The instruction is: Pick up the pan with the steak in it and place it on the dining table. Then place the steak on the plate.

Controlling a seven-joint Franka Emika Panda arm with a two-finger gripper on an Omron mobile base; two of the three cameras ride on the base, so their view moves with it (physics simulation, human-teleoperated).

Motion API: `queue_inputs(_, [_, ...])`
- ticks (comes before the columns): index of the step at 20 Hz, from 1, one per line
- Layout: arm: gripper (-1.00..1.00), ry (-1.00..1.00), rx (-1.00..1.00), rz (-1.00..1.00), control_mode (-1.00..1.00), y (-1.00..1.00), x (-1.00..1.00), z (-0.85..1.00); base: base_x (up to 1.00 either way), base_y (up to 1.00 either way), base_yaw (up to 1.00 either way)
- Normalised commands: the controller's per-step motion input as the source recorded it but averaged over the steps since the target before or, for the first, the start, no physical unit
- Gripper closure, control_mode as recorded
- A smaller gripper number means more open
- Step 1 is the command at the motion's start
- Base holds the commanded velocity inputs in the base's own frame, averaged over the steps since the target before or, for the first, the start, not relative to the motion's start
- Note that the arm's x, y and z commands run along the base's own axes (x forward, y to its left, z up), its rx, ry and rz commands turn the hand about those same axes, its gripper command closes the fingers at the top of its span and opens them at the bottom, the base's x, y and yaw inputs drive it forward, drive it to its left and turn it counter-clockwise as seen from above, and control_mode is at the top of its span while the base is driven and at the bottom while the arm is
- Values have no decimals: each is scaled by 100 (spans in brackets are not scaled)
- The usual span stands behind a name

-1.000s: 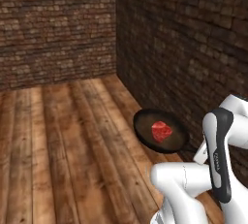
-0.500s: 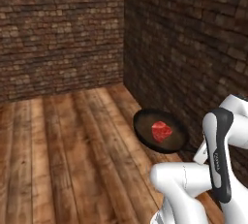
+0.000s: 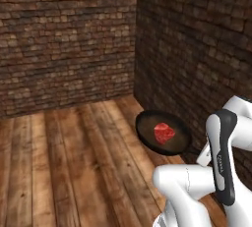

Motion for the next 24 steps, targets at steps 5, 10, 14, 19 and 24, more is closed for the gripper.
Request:
queue_inputs(5, [100, 0, 0, 0, 100, 0, 0, 0, 20, -3, 2])
queue_inputs(10, [100, 0, 0, 0, 100, 0, 0, 0, 1, -7, 36])
queue_inputs(14, [100, 0, 0, 0, 100, 0, 0, 0, 0, 0, 50])
queue_inputs(19, [100, 0, 0, 0, 100, 0, 0, 0, 0, 0, 50])
queue_inputs(24, [100, 0, 0, 0, 100, 0, 0, 0, 0, 0, 50])
